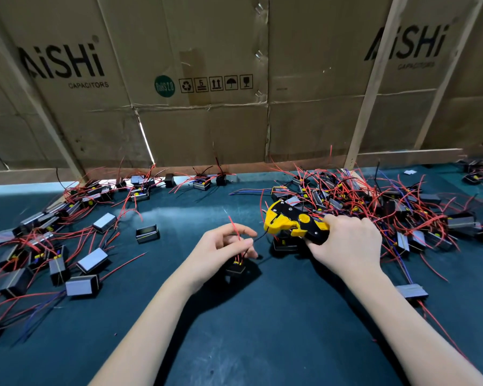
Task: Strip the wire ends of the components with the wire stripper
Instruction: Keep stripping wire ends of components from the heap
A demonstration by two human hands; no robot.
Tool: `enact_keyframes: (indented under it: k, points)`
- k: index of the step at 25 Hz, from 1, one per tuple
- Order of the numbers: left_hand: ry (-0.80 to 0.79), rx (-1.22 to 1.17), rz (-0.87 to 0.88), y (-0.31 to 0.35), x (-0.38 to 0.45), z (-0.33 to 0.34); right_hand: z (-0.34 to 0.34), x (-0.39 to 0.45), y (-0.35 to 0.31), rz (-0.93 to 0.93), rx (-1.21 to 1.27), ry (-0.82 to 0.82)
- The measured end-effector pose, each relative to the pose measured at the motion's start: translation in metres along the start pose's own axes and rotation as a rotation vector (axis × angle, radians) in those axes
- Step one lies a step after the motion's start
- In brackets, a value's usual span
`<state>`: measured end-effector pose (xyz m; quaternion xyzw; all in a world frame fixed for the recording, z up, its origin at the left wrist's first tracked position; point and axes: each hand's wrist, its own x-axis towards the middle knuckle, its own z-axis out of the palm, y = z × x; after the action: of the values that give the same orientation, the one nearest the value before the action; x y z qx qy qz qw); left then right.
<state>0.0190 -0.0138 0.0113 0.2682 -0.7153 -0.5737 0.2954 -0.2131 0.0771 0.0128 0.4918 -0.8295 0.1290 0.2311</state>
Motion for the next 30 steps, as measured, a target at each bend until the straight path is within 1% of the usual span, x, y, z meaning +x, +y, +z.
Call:
enact_keyframes:
  k: [3, 6, 10, 12, 14, 16, 20, 21, 26, 30]
  points:
    - [0.007, -0.061, -0.021, -0.003, -0.001, 0.000, 0.000, -0.002, 0.001, 0.094, -0.016, -0.023]
    - [0.067, -0.052, -0.052, -0.005, 0.001, 0.003, 0.005, -0.004, -0.001, 0.065, 0.038, 0.054]
    - [0.113, 0.157, -0.032, -0.002, 0.004, 0.003, 0.010, -0.001, 0.007, 0.128, 0.112, 0.151]
    - [0.119, 0.178, -0.014, 0.001, 0.005, 0.005, 0.011, -0.001, 0.009, 0.147, 0.132, 0.171]
    - [0.098, 0.204, -0.002, 0.003, 0.004, 0.008, 0.011, -0.001, 0.007, 0.120, 0.116, 0.185]
    - [0.044, 0.295, 0.000, 0.003, 0.003, 0.010, 0.009, -0.002, 0.003, 0.072, 0.088, 0.204]
    - [-0.064, 0.603, 0.037, 0.006, 0.003, 0.016, 0.003, -0.003, -0.010, -0.018, 0.097, 0.266]
    - [-0.078, 0.650, 0.044, 0.007, 0.003, 0.018, 0.002, -0.003, -0.013, -0.041, 0.106, 0.273]
    - [-0.124, 0.722, 0.025, 0.013, 0.002, 0.017, -0.001, -0.007, -0.018, -0.118, 0.119, 0.287]
    - [-0.119, 0.707, -0.004, 0.014, 0.002, 0.016, -0.002, -0.006, -0.015, -0.133, 0.114, 0.279]
